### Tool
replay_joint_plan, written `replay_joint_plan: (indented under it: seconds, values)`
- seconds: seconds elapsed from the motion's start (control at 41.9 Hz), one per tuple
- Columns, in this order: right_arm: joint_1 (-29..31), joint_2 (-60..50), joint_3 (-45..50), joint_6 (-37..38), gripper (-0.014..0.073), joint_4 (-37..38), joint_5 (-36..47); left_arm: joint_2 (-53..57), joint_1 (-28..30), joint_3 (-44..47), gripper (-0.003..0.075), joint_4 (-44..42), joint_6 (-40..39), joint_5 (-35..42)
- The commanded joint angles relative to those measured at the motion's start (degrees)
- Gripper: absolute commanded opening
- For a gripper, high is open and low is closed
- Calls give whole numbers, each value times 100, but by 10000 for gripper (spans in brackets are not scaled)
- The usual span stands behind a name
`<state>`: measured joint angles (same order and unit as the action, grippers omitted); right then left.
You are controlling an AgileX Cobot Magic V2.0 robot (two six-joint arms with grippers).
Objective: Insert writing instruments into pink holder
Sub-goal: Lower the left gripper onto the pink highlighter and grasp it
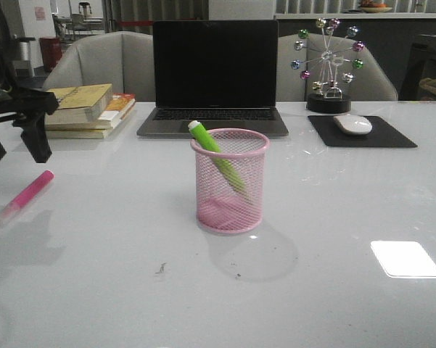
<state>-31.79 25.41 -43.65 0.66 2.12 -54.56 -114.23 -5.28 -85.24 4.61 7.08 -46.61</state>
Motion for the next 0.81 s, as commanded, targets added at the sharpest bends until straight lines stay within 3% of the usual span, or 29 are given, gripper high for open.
replay_joint_plan:
  seconds: [0.0,0.167,0.597,0.788]
  values:
    - [19,46,-140,-66,477,17,402,-22,-43,-454,505,56,-56,110]
    - [19,46,-140,-66,477,17,402,-432,-107,-827,501,-193,-56,-56]
    - [19,46,-140,-66,477,17,402,-636,-110,-979,247,-193,-56,-265]
    - [19,46,-140,-66,477,17,402,-707,-110,-979,244,-238,-64,-425]
